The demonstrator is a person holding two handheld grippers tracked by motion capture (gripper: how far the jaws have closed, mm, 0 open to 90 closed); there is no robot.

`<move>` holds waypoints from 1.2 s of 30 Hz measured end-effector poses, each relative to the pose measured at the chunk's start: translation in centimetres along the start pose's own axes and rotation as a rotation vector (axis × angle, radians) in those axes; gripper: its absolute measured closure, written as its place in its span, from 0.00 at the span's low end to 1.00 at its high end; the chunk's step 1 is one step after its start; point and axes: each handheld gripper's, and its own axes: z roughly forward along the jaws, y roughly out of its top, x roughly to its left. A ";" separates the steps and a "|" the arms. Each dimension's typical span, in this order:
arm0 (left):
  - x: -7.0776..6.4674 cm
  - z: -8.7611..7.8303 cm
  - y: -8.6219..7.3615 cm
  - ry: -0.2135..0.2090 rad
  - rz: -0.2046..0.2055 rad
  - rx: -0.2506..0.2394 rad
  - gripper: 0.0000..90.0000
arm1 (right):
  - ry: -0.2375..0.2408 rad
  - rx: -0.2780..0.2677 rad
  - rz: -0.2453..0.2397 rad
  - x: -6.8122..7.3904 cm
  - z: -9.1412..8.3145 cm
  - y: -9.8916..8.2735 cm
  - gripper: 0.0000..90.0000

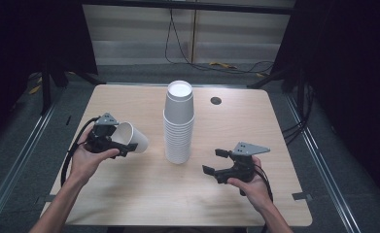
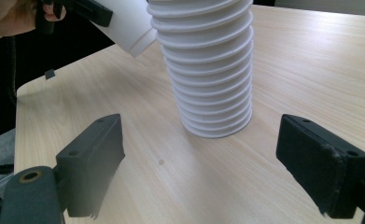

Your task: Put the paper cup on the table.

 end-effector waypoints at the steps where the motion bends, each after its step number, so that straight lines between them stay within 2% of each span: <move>1: 0.1 0.1 0.1 0.001 0.000 0.009 0.09 | -0.001 -0.001 0.007 0.0 0.0 0.0 0.17; 9: 1.2 1.5 0.3 0.036 0.034 0.106 0.09 | 0.003 0.010 0.003 0.0 0.2 -0.1 0.16; 11: 1.4 1.9 0.3 0.033 0.039 0.130 0.09 | 0.006 0.018 0.005 0.0 0.2 -0.1 0.16; 12: 1.5 2.1 0.4 0.044 0.048 0.147 0.09 | 0.004 0.021 0.005 0.0 0.2 -0.2 0.16; 15: 1.6 2.7 0.8 0.041 0.031 0.153 0.09 | 0.004 0.023 0.005 0.0 0.3 -0.2 0.16; 21: 1.1 3.9 1.7 0.078 0.073 0.240 0.09 | 0.005 0.028 0.001 0.0 0.4 -0.2 0.16; 24: 1.1 4.1 2.1 0.098 0.087 0.254 0.09 | 0.004 0.028 0.002 -0.1 0.4 -0.3 0.17; 34: 1.9 5.7 2.1 0.114 0.059 0.304 0.08 | 0.008 0.030 0.000 0.0 0.5 -0.4 0.17; 36: 1.6 5.8 2.0 0.127 0.073 0.299 0.08 | 0.008 0.031 -0.001 0.0 0.6 -0.4 0.17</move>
